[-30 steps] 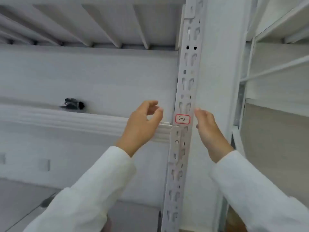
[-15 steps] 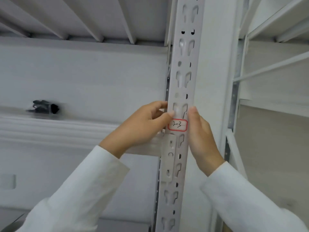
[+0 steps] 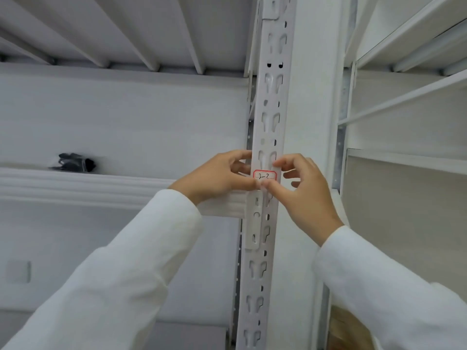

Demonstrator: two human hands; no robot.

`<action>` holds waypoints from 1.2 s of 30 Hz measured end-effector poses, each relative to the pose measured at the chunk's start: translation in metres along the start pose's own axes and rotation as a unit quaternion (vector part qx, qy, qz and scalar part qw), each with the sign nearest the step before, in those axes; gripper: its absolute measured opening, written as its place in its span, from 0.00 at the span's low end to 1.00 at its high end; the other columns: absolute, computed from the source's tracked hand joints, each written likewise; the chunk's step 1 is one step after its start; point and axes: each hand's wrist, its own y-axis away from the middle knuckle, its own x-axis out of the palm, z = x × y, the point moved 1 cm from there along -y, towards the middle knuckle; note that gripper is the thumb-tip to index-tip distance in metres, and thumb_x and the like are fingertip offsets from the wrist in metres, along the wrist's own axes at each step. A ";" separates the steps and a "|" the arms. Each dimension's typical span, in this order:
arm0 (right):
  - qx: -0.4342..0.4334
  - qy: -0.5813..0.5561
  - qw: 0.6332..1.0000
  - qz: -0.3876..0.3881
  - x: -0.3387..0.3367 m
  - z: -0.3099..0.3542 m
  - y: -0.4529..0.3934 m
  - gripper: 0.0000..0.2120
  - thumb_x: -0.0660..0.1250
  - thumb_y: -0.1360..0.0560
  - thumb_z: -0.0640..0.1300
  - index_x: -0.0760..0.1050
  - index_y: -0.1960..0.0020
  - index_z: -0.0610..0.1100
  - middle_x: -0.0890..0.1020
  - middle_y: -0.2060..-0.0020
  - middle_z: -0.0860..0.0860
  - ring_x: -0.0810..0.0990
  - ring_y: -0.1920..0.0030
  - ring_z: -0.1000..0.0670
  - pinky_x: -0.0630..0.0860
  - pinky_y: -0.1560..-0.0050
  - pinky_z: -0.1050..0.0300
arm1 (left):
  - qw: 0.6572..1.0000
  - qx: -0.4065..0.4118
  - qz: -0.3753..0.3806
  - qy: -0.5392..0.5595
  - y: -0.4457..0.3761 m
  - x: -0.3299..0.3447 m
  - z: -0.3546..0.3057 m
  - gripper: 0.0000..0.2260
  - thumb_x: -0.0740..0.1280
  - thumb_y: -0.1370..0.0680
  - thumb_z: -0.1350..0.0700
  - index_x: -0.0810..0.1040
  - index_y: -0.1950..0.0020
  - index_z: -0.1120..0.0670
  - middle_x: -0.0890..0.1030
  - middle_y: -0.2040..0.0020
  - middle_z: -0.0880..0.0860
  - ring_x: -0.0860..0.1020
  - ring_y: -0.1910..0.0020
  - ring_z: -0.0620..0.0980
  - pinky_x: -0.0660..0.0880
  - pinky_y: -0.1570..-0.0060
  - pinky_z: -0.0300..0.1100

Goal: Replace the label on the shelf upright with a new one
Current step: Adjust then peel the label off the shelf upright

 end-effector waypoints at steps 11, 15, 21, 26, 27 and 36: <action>-0.071 0.143 0.987 -0.029 -0.005 -0.001 0.001 0.07 0.70 0.29 0.49 0.78 0.52 0.52 0.74 0.55 0.55 0.75 0.53 0.52 0.74 0.57 0.55 | 1.000 -0.010 -0.012 0.005 -0.005 -0.002 0.004 0.25 0.68 0.29 0.67 0.71 0.33 0.54 0.84 0.51 0.52 0.81 0.58 0.47 0.76 0.44 0.43; -0.084 0.106 0.988 -0.068 -0.001 -0.006 0.008 0.07 0.69 0.28 0.46 0.79 0.51 0.51 0.75 0.58 0.55 0.75 0.59 0.53 0.77 0.60 0.54 | 1.000 -0.013 -0.020 0.004 -0.006 -0.001 0.003 0.24 0.68 0.29 0.67 0.72 0.34 0.54 0.84 0.54 0.49 0.81 0.60 0.46 0.76 0.47 0.40; -0.117 0.115 0.983 -0.081 -0.005 -0.009 0.002 0.05 0.70 0.28 0.45 0.79 0.52 0.49 0.76 0.59 0.55 0.77 0.60 0.54 0.78 0.64 0.55 | 0.999 -0.021 -0.022 -0.011 -0.007 -0.003 0.004 0.22 0.69 0.30 0.66 0.73 0.37 0.52 0.84 0.56 0.47 0.81 0.60 0.43 0.75 0.44 0.41; -0.167 0.199 0.962 -0.083 -0.006 -0.009 0.007 0.07 0.70 0.28 0.48 0.80 0.51 0.49 0.80 0.60 0.53 0.72 0.58 0.55 0.76 0.66 0.59 | 1.000 -0.017 -0.022 -0.003 -0.006 -0.003 0.004 0.22 0.69 0.29 0.66 0.73 0.37 0.53 0.83 0.57 0.46 0.81 0.63 0.41 0.75 0.49 0.38; -0.170 0.206 0.960 -0.087 -0.006 -0.010 0.008 0.07 0.69 0.28 0.48 0.80 0.51 0.49 0.80 0.60 0.53 0.71 0.58 0.55 0.73 0.66 0.63 | 1.000 -0.016 -0.021 -0.003 -0.006 -0.002 0.004 0.21 0.69 0.29 0.66 0.73 0.38 0.53 0.83 0.57 0.47 0.81 0.63 0.41 0.75 0.49 0.38; -0.185 0.224 0.951 -0.107 -0.002 -0.006 0.009 0.08 0.64 0.28 0.45 0.81 0.54 0.47 0.80 0.64 0.54 0.70 0.60 0.54 0.63 0.66 0.72 | 1.000 -0.013 -0.019 -0.004 -0.006 -0.002 0.003 0.22 0.68 0.29 0.67 0.74 0.37 0.54 0.83 0.55 0.49 0.80 0.64 0.41 0.75 0.52 0.36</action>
